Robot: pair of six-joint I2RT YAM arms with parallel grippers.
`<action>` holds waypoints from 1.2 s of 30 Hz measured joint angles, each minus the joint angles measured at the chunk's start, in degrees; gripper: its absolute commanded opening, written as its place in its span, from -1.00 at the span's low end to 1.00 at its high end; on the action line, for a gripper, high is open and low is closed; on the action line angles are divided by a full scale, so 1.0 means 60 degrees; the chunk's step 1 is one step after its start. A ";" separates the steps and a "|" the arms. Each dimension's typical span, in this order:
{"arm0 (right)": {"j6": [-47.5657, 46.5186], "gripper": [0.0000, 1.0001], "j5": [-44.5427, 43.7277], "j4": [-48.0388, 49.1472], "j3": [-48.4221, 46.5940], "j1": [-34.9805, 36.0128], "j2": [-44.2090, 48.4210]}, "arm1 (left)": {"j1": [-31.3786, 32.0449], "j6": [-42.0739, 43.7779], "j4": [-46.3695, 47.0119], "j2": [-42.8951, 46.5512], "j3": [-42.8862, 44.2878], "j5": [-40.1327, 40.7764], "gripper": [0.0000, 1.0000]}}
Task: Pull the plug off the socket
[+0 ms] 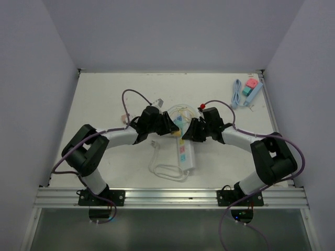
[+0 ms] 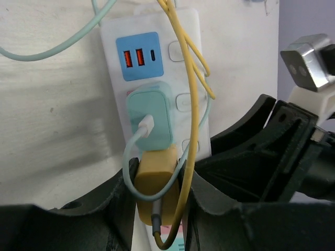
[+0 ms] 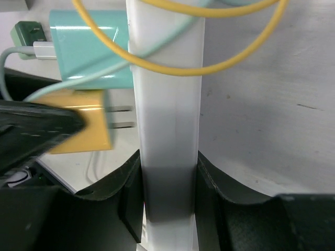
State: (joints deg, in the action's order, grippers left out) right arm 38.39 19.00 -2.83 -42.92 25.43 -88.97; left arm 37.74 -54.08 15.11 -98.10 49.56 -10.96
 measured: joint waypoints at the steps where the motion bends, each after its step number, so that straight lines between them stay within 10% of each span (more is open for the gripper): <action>1: -0.0044 -1.00 -0.0033 -0.0051 0.0011 -0.0080 0.0033 | -0.0113 0.0018 -0.0106 0.0219 -0.0036 -0.0098 -1.00; 17: -0.0375 -1.00 0.0058 -0.0204 0.0004 -0.0612 0.0138 | -0.2266 0.0772 -0.1712 0.2007 -0.0488 -0.0106 -1.00; 30: -0.1421 -1.00 0.0805 -0.0630 -0.0222 -0.0871 0.0018 | -0.3996 0.1537 -0.2218 -0.0004 0.0885 0.0390 -0.96; 36: -0.1494 -1.00 0.0882 -0.0641 -0.0219 -0.0874 0.0022 | -0.4295 0.1810 -0.2277 -0.0750 0.1504 0.0441 -0.28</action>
State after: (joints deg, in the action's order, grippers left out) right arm 29.43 24.29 -6.68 -44.23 20.18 -88.84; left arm 11.97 -43.22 1.45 -102.61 58.59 -8.32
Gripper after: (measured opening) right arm 0.385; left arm 0.370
